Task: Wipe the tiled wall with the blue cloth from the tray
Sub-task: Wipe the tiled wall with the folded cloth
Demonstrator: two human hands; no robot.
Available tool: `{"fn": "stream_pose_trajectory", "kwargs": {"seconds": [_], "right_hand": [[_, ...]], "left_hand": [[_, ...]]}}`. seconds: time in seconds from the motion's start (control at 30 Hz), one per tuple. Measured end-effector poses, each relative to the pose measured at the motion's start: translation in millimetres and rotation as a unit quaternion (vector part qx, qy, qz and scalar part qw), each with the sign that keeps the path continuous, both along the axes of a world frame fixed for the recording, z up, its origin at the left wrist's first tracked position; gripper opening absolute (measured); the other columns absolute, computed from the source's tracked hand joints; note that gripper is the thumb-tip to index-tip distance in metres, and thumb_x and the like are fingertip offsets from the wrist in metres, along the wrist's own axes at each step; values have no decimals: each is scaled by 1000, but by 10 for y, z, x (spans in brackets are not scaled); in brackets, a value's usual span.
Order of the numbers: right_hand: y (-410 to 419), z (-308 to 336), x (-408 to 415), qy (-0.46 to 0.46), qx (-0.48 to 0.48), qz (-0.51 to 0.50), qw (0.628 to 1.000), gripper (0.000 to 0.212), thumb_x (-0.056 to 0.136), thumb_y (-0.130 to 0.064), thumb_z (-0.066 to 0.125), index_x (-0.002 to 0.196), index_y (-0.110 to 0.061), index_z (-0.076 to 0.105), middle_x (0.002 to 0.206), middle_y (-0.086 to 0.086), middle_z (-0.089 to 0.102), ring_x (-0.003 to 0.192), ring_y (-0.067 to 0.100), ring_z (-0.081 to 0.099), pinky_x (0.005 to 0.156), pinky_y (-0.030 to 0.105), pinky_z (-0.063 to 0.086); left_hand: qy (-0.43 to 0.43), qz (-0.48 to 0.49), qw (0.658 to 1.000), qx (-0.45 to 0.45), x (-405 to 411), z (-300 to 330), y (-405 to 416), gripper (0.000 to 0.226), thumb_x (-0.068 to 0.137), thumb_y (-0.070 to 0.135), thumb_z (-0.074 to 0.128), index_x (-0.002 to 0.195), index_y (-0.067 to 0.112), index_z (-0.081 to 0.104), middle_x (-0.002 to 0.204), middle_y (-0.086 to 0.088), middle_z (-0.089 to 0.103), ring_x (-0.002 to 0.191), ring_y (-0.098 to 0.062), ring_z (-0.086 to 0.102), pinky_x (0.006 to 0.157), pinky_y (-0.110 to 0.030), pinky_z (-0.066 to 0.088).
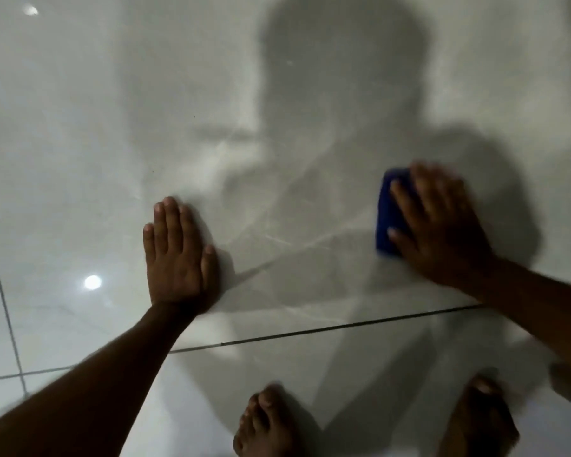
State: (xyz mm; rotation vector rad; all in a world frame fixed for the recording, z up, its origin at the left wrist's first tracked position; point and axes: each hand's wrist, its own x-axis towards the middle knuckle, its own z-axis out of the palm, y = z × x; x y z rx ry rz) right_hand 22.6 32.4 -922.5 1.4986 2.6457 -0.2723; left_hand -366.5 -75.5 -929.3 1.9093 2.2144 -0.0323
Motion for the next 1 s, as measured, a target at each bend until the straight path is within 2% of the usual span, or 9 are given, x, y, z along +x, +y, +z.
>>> {"fn": "stream_pose_trajectory", "kwargs": {"seconds": [0.1,0.2,0.3,0.4,0.5,0.63,0.77,0.9,1.0], "right_hand": [[61,26,-1090,35,-2,-250,967,74,92,-50,41,154,-13,24,159,26,24,145,49,20,115,65,12],[-630,73,-1623,63,-60,22,996,79,89,-51,48,154,-14,24,162,23,19,149,45,13,119,60,4],[-880,163,-994,33,-81,171,981,80,90,-53,47,156,-16,20,164,20,14,151,39,8,121,57,10],[-795,295,-595,-27,-97,44,994,84,91,-57,45,157,-16,13,163,21,12,151,40,9,121,57,11],[-718,437,-624,-25,-177,-61,982,79,92,-56,32,156,-16,9,165,19,4,151,38,1,121,56,9],[-583,590,-597,24,-186,-187,964,62,94,-30,53,150,-13,31,156,14,35,141,35,32,112,49,33],[-397,816,-765,-43,-253,-247,935,50,82,-29,72,125,-12,54,122,14,59,113,36,55,94,47,45],[-294,1373,-950,86,-362,-253,893,17,75,-17,72,83,-11,59,76,5,61,75,28,63,63,33,50],[-412,2210,-1087,196,-377,-312,850,20,82,-20,71,93,-15,55,80,-4,57,71,14,57,58,24,46]], "left_hand": [[-1,-2,1000,-7,47,46,8,71,95,36,26,154,-2,10,163,-26,9,152,-39,4,122,-50,2],[15,-2,1000,-20,106,138,17,70,96,34,27,152,-6,12,161,-31,11,150,-44,8,121,-55,7],[8,45,998,-47,298,347,-3,73,96,36,31,151,-8,12,159,-33,14,149,-47,10,121,-57,9],[-48,56,995,-67,715,567,-1,72,89,36,43,145,-8,31,144,-32,43,132,-48,39,112,-53,29],[-138,55,984,-100,1310,689,-60,47,93,45,44,116,7,56,109,-17,62,97,-34,54,80,-40,43],[-250,158,941,-163,1949,721,-177,48,92,60,43,93,16,61,89,-3,63,78,-20,58,60,-31,41],[-323,279,886,-182,2070,800,-120,27,90,36,63,104,13,66,94,-2,69,86,-20,64,65,-25,43],[-374,282,870,-153,1836,1269,-101,14,88,22,66,99,14,68,100,-4,72,90,-20,65,78,-32,52],[-483,328,799,-144,1591,2113,-72,33,86,29,73,111,16,56,109,0,68,91,-10,67,73,-22,53]]}}
